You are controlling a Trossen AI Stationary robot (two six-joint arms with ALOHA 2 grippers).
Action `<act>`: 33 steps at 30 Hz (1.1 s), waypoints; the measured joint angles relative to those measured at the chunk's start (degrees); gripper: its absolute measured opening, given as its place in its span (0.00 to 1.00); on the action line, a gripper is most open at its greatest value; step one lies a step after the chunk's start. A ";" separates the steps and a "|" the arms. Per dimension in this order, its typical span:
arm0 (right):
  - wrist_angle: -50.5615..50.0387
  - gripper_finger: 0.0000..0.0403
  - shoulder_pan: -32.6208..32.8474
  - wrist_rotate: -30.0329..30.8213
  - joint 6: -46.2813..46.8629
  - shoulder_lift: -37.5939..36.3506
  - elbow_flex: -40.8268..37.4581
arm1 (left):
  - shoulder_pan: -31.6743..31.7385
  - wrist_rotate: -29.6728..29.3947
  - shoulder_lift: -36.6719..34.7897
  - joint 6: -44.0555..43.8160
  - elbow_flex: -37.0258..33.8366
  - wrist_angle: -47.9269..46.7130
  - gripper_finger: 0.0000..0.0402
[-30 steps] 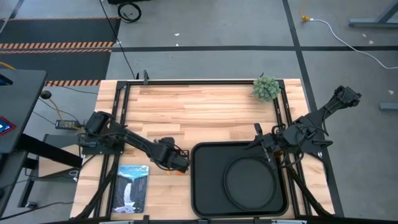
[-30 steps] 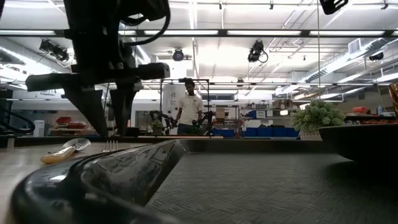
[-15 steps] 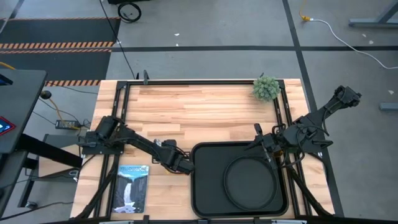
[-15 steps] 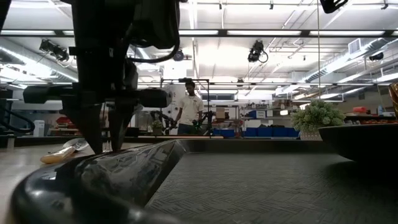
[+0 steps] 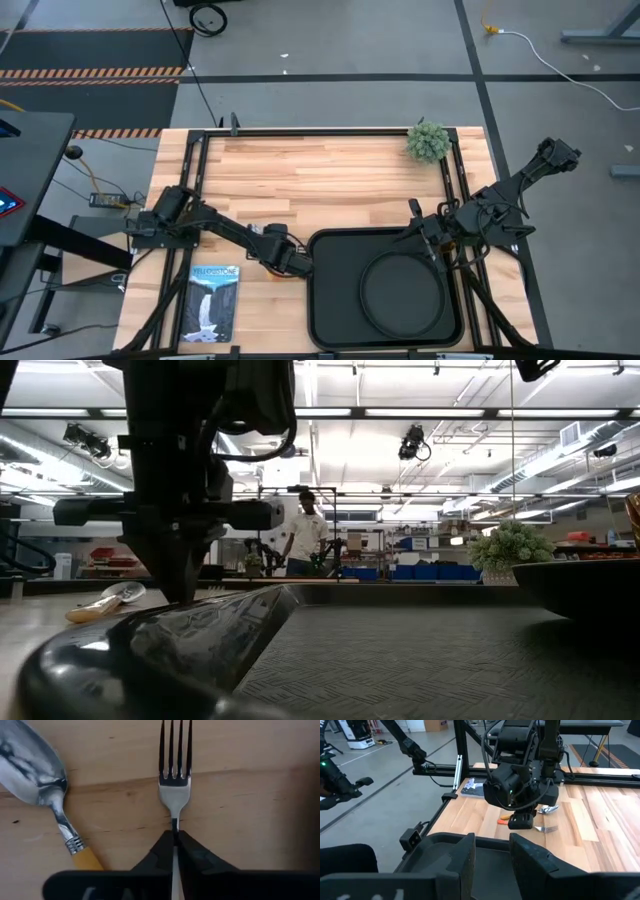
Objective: Pick and place plate/cup/fork/spoon on tray
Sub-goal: Put the orange fork on the black tray to the left side of the black plate
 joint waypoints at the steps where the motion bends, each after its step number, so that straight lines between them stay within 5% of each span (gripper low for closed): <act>1: -0.04 0.32 0.01 0.00 0.01 0.00 0.00 | 0.00 0.02 -0.01 0.58 0.00 0.02 0.03; 11: -2.27 0.32 0.02 -0.31 1.47 0.00 0.00 | -0.74 -4.23 -5.15 1.57 -0.21 0.80 0.04; 20: -6.23 0.32 0.00 2.50 1.92 -0.26 0.00 | -2.49 -9.48 -5.09 4.40 2.16 14.08 0.04; 33: -7.03 0.32 1.30 2.05 2.50 -0.50 0.00 | -5.40 -16.91 0.52 6.90 15.94 16.04 0.04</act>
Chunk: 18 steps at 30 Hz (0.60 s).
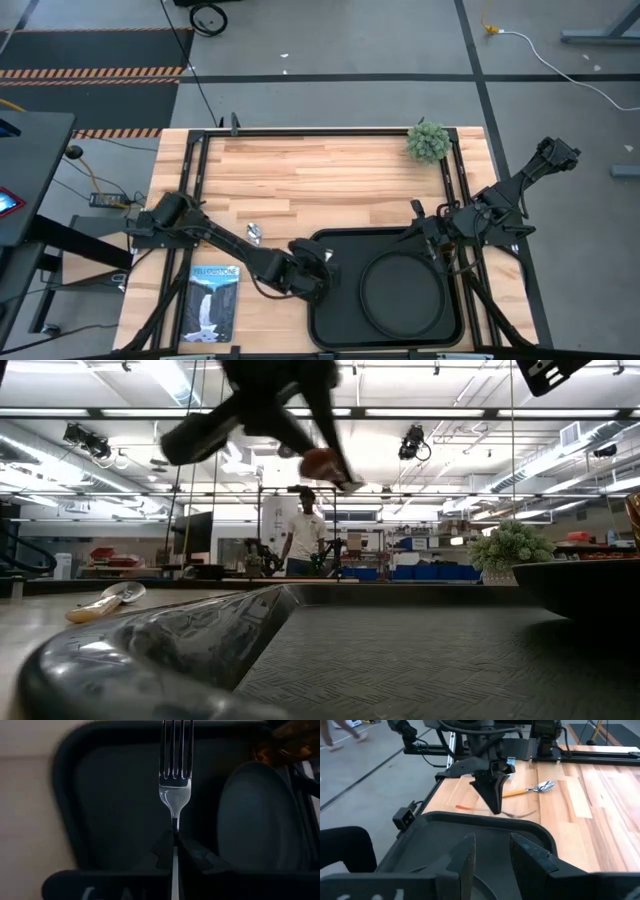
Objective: Pick and place plate/cup/fork/spoon on tray
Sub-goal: Put the orange fork on the black tray to the left side of the black plate
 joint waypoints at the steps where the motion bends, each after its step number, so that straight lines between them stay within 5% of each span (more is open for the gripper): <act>1: -0.13 0.32 0.27 0.00 0.02 0.00 0.00 | 0.02 0.01 1.08 0.02 1.21 0.09 0.04; 18: -0.36 0.32 2.14 2.13 0.03 0.00 0.00 | 0.20 3.39 18.34 2.12 24.85 -6.45 0.04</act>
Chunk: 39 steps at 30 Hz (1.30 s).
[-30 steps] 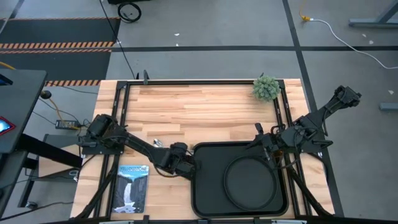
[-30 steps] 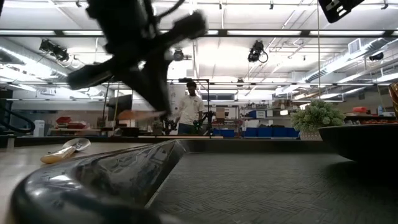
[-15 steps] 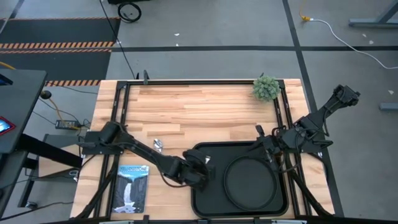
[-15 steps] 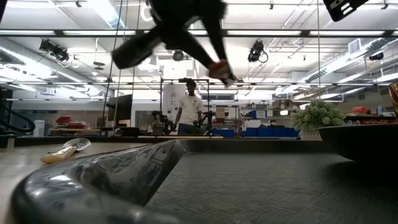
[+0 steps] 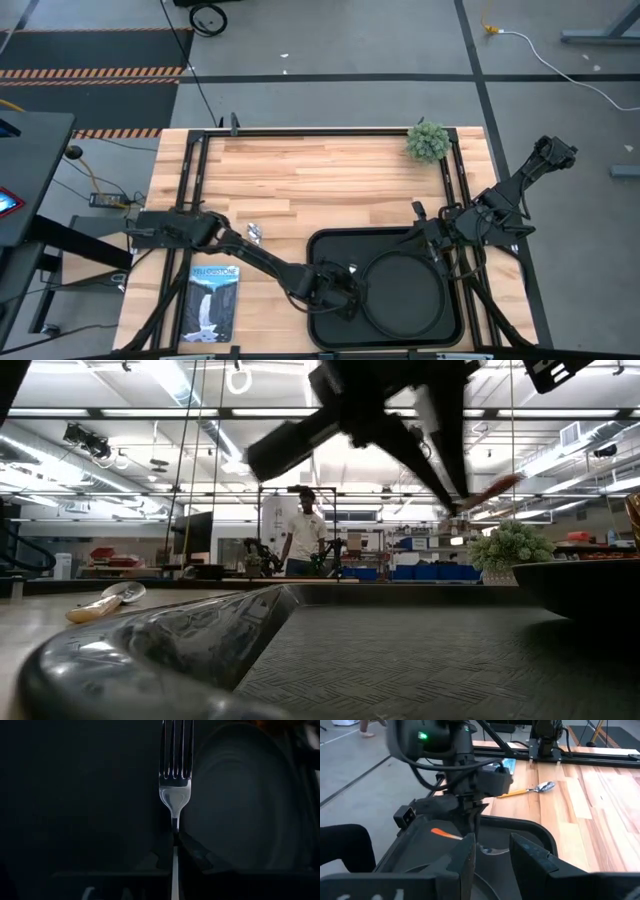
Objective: Pick and place plate/cup/fork/spoon on tray
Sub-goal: Put the orange fork on the black tray to the left side of the black plate
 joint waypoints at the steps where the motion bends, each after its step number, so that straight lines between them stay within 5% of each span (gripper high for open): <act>1: -0.10 0.32 0.00 0.01 -0.01 0.00 0.00 | 0.00 0.12 0.74 -0.02 1.31 -0.11 0.04; 8: -0.32 0.32 0.00 -0.01 -0.03 0.00 0.00 | 0.03 1.83 5.36 0.42 8.92 -3.90 0.03; 26: -0.02 0.32 0.02 -0.64 -0.10 0.00 0.00 | 1.44 3.17 9.92 -9.09 9.07 -4.41 0.06; 39: -0.02 0.32 0.02 -0.82 -0.12 0.00 0.00 | 1.25 3.36 9.92 -10.80 9.09 -4.94 0.24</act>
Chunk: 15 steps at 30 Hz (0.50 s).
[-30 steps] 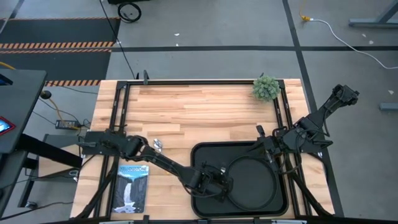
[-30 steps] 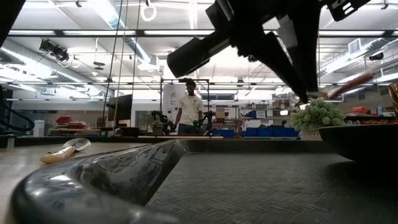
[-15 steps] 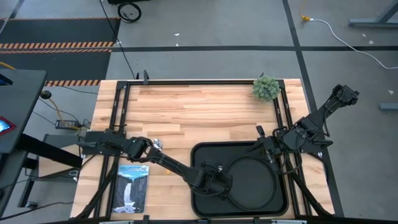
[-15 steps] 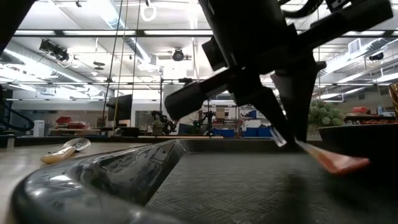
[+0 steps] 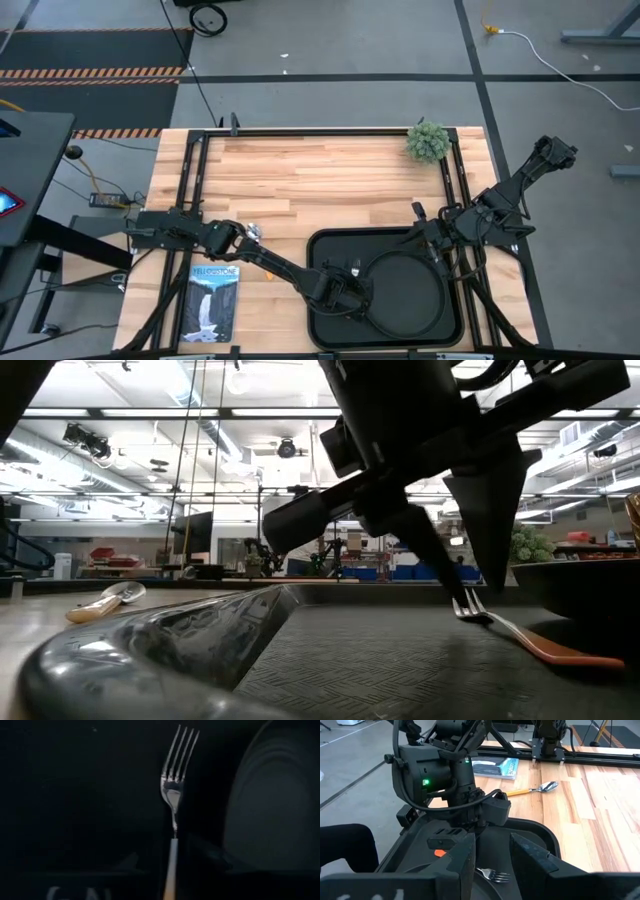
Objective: Pick and place plate/cup/fork/spoon on tray
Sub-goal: Put the orange fork on the black tray to the left side of the black plate
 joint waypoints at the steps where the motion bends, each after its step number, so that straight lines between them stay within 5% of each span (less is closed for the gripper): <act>1: 0.00 0.32 0.00 -0.02 0.00 0.00 0.00 | -0.01 -0.02 0.00 0.98 0.00 -0.42 0.26; 10: 0.00 0.32 0.02 -0.33 0.11 0.00 0.00 | 0.06 5.09 -0.09 10.84 0.96 -3.48 0.32; 15: 0.00 0.32 0.02 -0.35 0.45 0.00 0.00 | 0.06 11.66 -0.09 24.21 0.96 -4.60 0.32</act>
